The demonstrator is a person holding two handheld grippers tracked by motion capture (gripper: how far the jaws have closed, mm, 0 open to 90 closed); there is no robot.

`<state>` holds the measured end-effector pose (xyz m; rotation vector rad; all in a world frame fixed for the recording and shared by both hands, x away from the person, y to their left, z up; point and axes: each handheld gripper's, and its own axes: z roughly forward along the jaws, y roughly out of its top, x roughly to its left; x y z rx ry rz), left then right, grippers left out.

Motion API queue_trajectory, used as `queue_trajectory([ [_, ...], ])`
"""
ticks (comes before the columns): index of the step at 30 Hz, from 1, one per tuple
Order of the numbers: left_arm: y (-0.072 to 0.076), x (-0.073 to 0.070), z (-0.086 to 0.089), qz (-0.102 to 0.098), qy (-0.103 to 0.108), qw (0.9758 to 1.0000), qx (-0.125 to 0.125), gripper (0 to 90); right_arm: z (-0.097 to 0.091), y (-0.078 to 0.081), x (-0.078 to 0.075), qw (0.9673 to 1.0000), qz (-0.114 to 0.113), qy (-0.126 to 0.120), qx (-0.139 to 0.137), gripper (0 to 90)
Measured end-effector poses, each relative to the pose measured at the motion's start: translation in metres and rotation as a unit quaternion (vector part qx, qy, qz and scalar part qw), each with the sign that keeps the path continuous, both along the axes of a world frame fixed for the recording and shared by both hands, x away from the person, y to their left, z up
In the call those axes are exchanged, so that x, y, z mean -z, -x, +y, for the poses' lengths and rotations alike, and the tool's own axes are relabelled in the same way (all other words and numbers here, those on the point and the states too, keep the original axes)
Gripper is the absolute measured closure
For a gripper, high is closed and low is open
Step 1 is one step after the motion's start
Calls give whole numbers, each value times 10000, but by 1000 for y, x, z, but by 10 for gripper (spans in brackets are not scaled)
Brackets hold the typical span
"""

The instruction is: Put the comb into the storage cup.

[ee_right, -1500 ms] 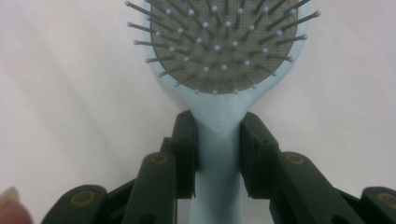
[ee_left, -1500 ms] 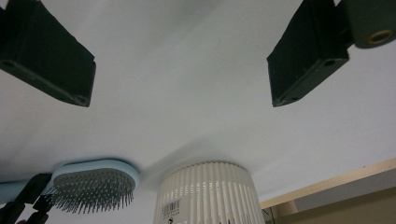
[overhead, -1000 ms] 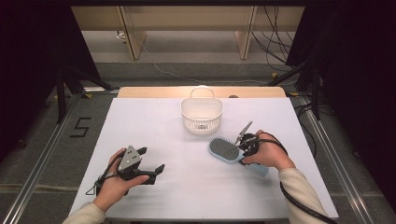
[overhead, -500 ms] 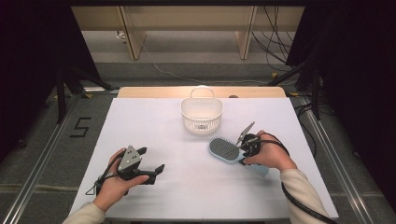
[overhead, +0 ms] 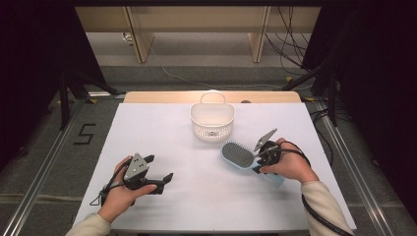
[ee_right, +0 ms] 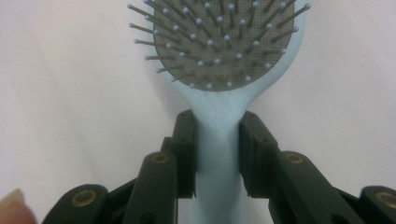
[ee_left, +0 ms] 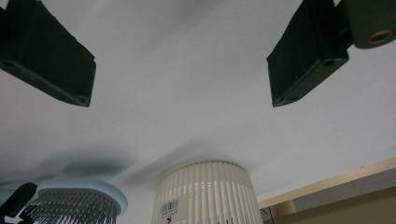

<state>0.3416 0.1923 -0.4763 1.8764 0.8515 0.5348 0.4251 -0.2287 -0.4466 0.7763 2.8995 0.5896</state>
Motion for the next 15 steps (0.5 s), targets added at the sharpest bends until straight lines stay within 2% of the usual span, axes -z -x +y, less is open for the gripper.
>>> queue_trajectory([
  [15,0,0,1,3,-1,10000,-20,72,2,5,-5,9989,-382,-278,26,708],
])
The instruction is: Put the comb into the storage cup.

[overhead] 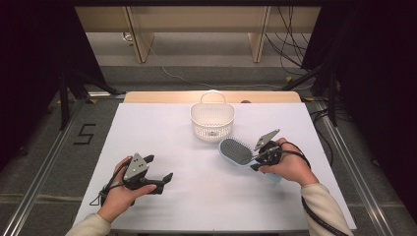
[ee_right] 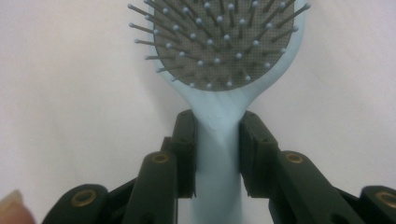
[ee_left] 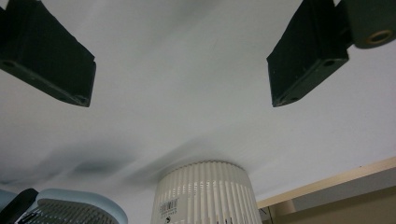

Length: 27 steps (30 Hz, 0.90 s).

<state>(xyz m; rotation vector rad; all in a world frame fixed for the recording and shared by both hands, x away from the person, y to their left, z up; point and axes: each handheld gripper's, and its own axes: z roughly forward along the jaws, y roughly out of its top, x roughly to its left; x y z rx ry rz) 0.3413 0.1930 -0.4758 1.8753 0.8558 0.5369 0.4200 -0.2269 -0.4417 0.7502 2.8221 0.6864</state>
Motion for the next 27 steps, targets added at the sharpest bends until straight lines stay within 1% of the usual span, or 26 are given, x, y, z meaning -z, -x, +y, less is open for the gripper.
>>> queue_trajectory([
  [5,0,0,0,8,9,10000,-1,72,-1,1,-2,9999,-79,-67,15,708],
  [9,0,0,0,6,2,10000,-3,72,0,2,-2,9997,-195,-108,105,708],
  [13,0,0,0,8,2,10000,-9,72,0,3,-3,9996,-203,-162,79,708],
  [15,0,0,0,4,1,10000,-8,72,0,4,-2,9994,-271,-175,105,708],
  [16,0,0,0,7,4,10000,-4,72,1,4,-3,9995,-249,-168,113,708],
  [18,0,0,0,8,3,10000,-4,72,1,4,-3,9992,-328,-201,92,708],
  [25,0,0,0,8,7,10000,-15,72,0,7,-4,9986,-419,-280,128,708],
  [27,0,0,0,9,6,10000,-12,72,-1,7,-4,9983,-474,-298,189,708],
])
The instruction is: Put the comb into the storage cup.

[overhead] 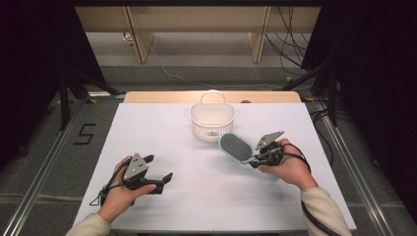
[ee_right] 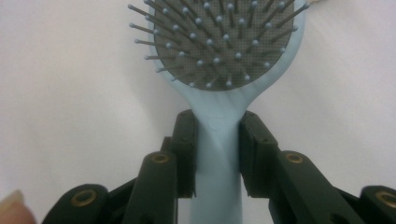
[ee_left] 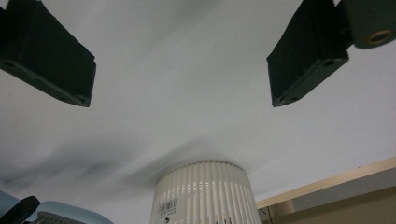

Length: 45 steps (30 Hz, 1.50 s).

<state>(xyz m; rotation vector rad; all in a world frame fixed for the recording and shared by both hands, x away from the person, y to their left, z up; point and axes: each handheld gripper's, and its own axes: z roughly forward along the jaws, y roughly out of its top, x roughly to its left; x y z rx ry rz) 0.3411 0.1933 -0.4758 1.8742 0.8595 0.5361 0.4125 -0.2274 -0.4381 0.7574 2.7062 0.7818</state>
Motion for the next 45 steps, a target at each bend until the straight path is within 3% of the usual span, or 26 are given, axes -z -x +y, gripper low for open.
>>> queue_trajectory([
  [31,0,0,0,4,1,10000,-13,73,-10,4,-8,9972,-475,-426,403,708],
  [45,-1,0,0,5,6,10000,-7,74,-10,4,-10,9956,-568,-552,496,708],
])
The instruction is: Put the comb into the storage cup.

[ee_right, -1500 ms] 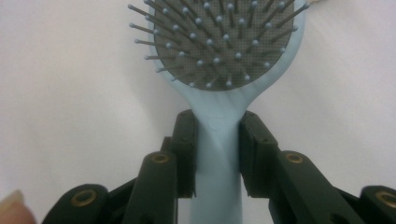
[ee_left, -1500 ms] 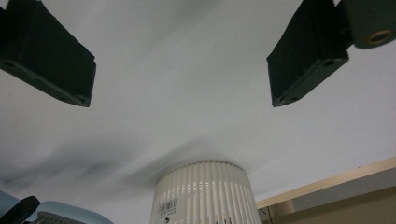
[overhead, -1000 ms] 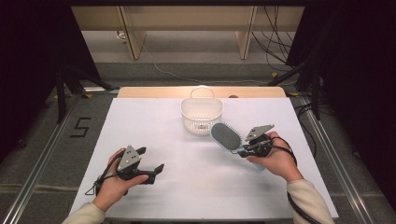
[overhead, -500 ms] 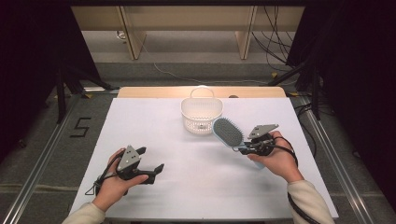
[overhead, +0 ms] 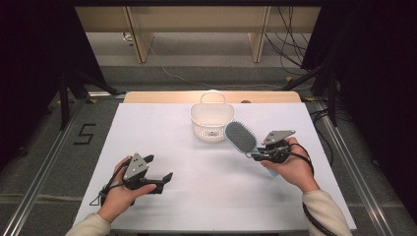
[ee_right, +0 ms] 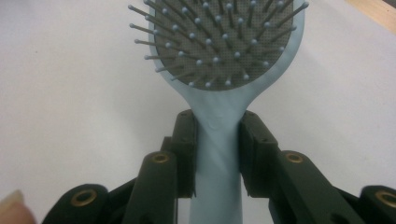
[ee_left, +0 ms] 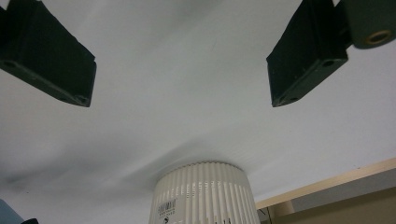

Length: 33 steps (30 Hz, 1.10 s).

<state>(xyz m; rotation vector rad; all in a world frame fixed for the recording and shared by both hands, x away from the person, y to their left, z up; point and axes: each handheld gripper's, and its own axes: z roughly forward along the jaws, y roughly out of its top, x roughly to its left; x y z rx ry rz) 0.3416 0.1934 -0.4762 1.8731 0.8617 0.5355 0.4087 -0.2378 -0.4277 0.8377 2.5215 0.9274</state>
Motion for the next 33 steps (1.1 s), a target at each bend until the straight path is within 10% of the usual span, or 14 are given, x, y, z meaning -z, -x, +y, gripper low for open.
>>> queue_trajectory([
  [33,0,0,0,4,13,10000,-15,75,-8,-1,-5,9976,-198,-388,541,708],
])
